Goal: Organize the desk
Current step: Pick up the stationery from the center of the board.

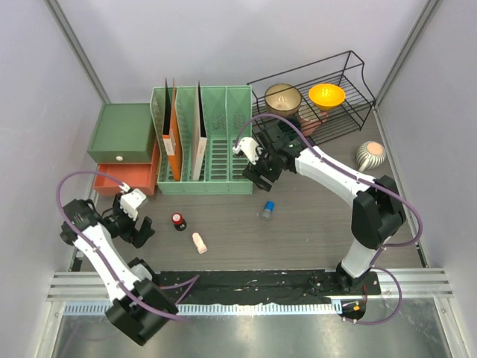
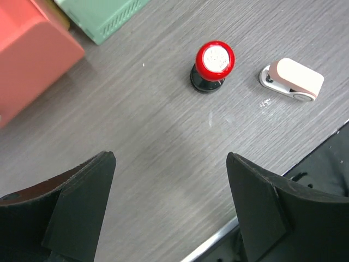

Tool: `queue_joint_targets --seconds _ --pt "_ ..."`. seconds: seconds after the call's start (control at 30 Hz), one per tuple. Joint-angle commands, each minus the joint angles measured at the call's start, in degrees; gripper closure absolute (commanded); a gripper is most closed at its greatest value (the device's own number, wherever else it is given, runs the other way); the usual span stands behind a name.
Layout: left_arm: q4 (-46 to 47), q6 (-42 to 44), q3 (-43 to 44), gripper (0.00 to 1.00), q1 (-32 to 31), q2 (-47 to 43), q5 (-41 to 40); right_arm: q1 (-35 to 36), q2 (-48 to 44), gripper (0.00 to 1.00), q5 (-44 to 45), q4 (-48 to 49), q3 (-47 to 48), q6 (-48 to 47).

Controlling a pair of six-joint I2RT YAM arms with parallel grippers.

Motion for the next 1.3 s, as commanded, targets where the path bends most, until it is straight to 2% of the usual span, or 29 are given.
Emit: queue_joint_targets --seconds 0.0,0.07,0.13,0.2,0.23,0.37,0.4,0.5,0.8,1.1,1.27 --pt "-15.29 13.02 6.34 0.12 -1.03 6.68 3.74 -0.11 0.44 0.22 0.83 -0.01 2.70 -0.85" --pt "-17.14 13.75 7.67 0.13 -2.51 9.05 4.54 -0.02 0.35 0.22 0.92 -0.09 2.78 -0.93" --pt "-15.49 10.61 8.64 0.15 -4.19 9.42 4.54 -0.11 0.35 0.22 1.01 -0.09 2.78 -0.93" --pt "-8.85 5.25 8.38 0.16 -7.70 8.28 3.57 -0.11 0.44 0.22 1.09 -0.09 2.87 -0.84" --pt "-6.02 -1.56 7.94 0.16 -9.36 7.32 3.05 -0.11 0.44 0.22 1.10 -0.09 2.87 -0.93" --pt "7.34 -14.97 5.13 0.16 -21.40 1.96 -2.84 -0.11 0.79 0.22 1.18 -0.01 2.96 -0.84" --pt "8.50 -18.73 4.95 0.16 -23.42 1.77 -3.80 -0.11 0.79 0.22 1.18 -0.01 3.05 -0.76" --pt "11.75 -23.06 4.69 0.16 -30.97 3.43 -7.41 -0.11 0.97 0.22 1.45 -0.18 3.05 -0.76" --pt "19.67 -28.08 3.99 0.19 -40.92 11.07 -15.05 -0.11 1.23 0.22 1.53 -0.27 2.79 -0.76" --pt "25.91 -30.90 2.76 0.23 -43.57 14.95 -18.31 -0.11 1.58 0.22 1.53 -0.53 2.87 -0.84" --pt "30.48 -33.44 -0.05 0.24 -48.92 14.69 -22.00 -0.11 1.85 0.22 1.71 -0.62 2.96 -0.84"
